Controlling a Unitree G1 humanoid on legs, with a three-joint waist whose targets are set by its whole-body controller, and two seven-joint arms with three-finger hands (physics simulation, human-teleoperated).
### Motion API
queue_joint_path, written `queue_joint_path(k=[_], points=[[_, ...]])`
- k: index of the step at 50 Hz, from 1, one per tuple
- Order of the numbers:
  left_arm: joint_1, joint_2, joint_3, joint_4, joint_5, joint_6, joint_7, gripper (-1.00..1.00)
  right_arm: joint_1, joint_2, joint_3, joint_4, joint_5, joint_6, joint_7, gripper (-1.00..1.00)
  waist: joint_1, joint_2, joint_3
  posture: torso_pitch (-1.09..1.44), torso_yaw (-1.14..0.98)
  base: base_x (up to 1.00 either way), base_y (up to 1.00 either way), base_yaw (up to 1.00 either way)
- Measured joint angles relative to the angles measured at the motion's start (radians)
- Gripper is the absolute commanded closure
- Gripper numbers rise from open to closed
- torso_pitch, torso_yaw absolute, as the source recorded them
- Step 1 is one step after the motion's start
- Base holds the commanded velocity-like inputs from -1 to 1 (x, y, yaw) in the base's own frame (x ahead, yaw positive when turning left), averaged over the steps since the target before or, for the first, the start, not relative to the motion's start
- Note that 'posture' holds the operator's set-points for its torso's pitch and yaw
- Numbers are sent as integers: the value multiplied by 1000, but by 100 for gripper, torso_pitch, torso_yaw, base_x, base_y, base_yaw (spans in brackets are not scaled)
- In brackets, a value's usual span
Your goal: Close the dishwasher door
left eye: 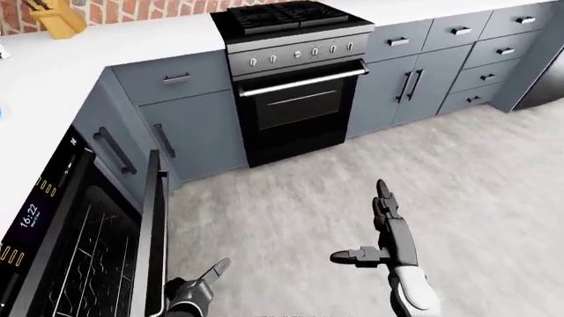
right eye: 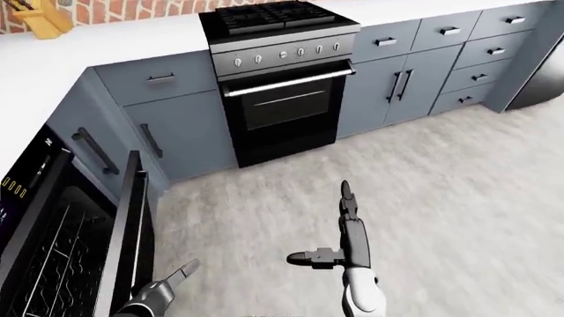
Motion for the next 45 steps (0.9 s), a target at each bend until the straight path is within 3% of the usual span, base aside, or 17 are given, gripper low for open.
queue_joint_path(k=[8, 24, 45], points=[[6, 25, 18, 7, -30, 16, 15, -100, -2, -1, -3, 4, 0, -2, -2, -100, -12, 19, 9, 0, 0, 0, 0, 0], [23, 38, 24, 13, -68, 14, 32, -100, -5, 0, 1, 2, -1, 1, -3, -100, -27, 29, 8, 0, 0, 0, 0, 0], [38, 57, 53, 26, -110, 26, 97, -100, -12, -1, 3, 6, 0, 5, -3, -100, -33, 13, -5, 0, 0, 0, 0, 0]])
